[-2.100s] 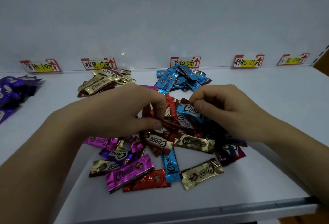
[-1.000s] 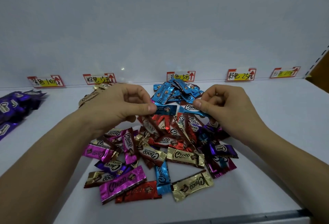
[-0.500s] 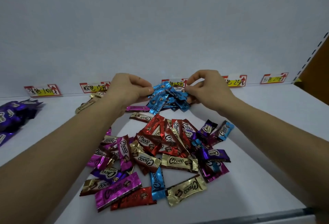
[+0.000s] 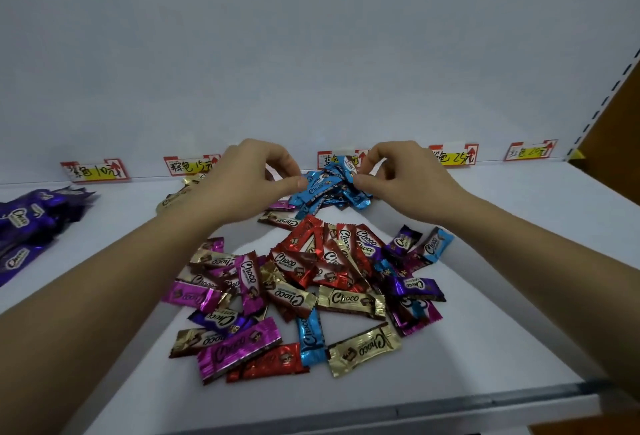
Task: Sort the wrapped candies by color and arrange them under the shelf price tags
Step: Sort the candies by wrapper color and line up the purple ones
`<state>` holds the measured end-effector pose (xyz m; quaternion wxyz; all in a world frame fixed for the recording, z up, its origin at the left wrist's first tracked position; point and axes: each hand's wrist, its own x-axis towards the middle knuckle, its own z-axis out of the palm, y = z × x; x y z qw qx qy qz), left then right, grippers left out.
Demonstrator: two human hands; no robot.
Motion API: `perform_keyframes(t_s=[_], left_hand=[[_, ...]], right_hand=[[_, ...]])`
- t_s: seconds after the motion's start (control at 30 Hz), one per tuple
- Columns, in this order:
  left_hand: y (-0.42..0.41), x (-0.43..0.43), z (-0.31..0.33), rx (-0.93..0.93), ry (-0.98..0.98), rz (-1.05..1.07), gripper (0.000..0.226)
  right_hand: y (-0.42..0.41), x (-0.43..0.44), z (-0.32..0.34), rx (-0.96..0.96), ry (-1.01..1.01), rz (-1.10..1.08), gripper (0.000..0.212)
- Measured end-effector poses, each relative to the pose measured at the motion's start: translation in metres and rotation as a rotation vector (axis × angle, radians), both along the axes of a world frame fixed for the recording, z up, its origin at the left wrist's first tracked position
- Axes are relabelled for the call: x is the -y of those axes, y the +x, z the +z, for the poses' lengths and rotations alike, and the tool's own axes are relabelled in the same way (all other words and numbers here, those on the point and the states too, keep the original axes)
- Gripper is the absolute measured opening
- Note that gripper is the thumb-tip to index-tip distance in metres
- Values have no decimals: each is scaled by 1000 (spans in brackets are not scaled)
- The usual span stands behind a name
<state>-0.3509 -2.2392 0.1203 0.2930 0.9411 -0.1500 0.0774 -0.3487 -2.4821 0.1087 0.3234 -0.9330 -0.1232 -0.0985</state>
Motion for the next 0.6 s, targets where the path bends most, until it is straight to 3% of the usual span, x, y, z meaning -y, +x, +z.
perform_keyframes(t_s=[0.07, 0.23, 0.37, 0.6], left_hand=[[-25, -11, 6, 34, 65, -158, 7], [-78, -26, -10, 29, 195, -630, 25], [-86, -25, -25, 9, 236, -672, 53], [-81, -20, -31, -35, 384, -700, 43]], right_hand=[[-23, 4, 3, 34, -62, 125, 8], [-62, 25, 1, 66, -286, 422, 12], [-65, 44, 3, -30, -432, 444, 21], [-76, 47, 1, -105, -570, 535, 51]])
